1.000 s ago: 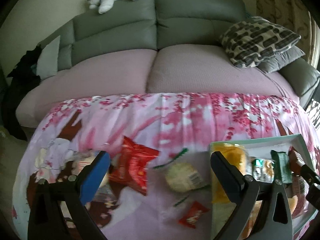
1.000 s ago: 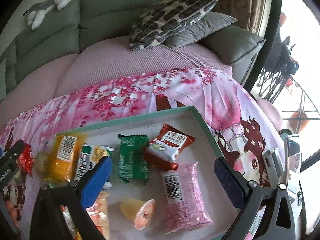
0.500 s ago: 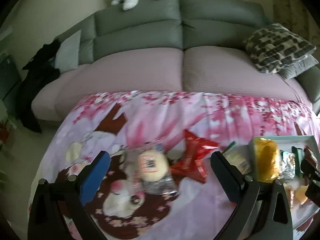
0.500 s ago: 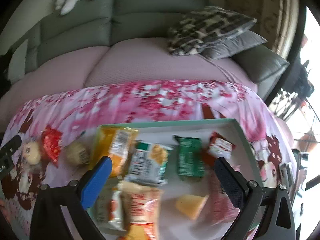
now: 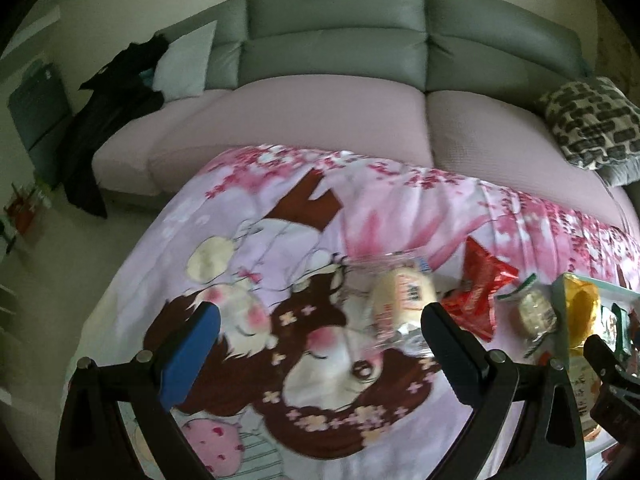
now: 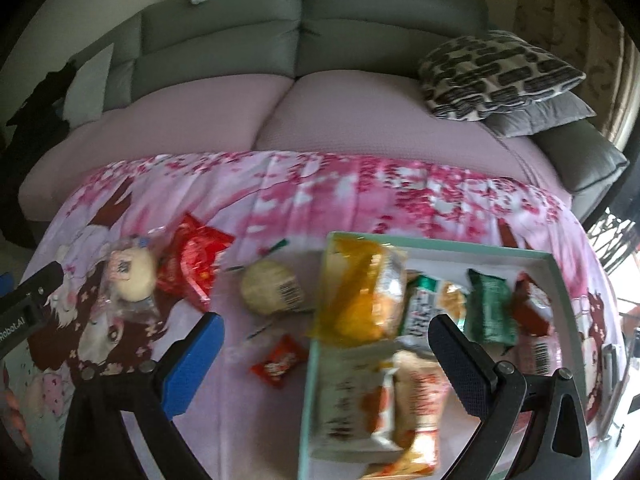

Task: Organize snacks
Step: 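Lower the left tool onto the wrapped white bun and close on it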

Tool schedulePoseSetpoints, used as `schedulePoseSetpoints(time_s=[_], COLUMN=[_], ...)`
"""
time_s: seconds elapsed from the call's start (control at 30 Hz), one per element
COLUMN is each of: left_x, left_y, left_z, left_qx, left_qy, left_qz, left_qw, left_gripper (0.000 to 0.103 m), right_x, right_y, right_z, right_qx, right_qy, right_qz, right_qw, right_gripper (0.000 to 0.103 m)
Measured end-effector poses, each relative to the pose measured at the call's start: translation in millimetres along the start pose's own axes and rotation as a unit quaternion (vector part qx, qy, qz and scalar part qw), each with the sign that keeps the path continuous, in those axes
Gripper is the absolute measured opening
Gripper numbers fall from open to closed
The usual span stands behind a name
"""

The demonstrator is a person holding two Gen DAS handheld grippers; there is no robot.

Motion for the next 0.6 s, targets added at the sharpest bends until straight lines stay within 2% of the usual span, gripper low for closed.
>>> schedulePoseSetpoints(time_s=[0.13, 0.3, 0.43, 0.6], left_x=[5.1, 10.2, 18.9, 33.0], left_y=[-11.0, -19.0, -22.4, -23.1], left_z=[-18.1, -32.5, -37.0, -36.9], left_qx=[-0.022, -0.048, -0.075, -0.108], left_qy=[-0.001, -0.007, -0.028, -0.055], left_qz=[-0.013, -0.024, -0.038, -0.046], left_qw=[0.9997, 0.9985, 0.9961, 0.9916], left_gripper=[0.1, 0.1, 0.1, 0.1], right_x=[1.3, 8.9, 18.0, 22.9], right_y=[-7.8, -15.2, -21.2, -20.7], right_z=[-19.0, -34.1, -42.9, -46.0], right_qx=[-0.01, -0.013, -0.013, -0.008], right_qy=[0.022, 0.027, 0.044, 0.053], right_qz=[-0.009, -0.023, -0.042, -0.041], right_qw=[1.0, 0.999, 0.998, 0.998], right_gripper=[0.103, 0.103, 0.103, 0.103])
Point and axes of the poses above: each gripper's, at about its wrist camera, not at the fingertips, and x roughly the way its jaws point, z to its right, y to its top, the point moved 4 cm from there along x, roughly the way its jaws point, and after that the axes turned 14 degrees about x, right-handed, at the moved point
